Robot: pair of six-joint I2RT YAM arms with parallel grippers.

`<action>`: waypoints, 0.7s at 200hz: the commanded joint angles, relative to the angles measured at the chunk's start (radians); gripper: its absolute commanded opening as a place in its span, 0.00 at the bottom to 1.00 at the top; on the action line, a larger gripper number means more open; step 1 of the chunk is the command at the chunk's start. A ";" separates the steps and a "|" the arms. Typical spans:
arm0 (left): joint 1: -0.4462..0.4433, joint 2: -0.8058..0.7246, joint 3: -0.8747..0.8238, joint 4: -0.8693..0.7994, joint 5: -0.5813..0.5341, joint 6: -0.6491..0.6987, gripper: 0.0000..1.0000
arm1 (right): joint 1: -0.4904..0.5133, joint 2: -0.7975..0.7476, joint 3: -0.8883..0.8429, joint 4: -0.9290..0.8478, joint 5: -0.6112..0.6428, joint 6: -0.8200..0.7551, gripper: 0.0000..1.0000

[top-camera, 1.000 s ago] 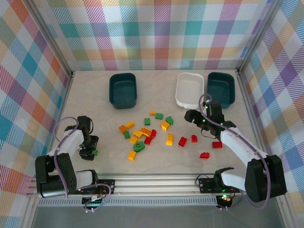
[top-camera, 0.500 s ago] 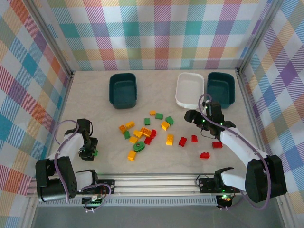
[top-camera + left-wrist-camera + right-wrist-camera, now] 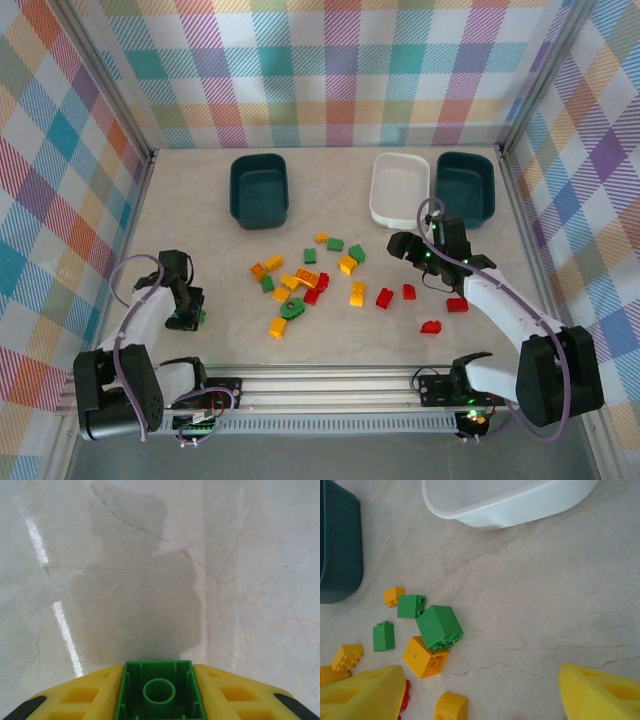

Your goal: Sort the legos into containers by color

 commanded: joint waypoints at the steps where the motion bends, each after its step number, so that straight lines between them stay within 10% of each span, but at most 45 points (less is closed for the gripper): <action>1: 0.013 -0.038 0.003 -0.005 0.012 0.012 0.37 | 0.011 0.001 -0.013 0.025 0.005 0.009 0.80; 56: -0.048 0.012 0.214 0.040 0.043 0.089 0.32 | 0.016 0.005 -0.014 0.031 0.018 0.014 0.80; 140: -0.260 0.742 1.027 0.010 0.050 0.412 0.32 | 0.021 0.052 -0.017 0.042 0.115 -0.002 0.80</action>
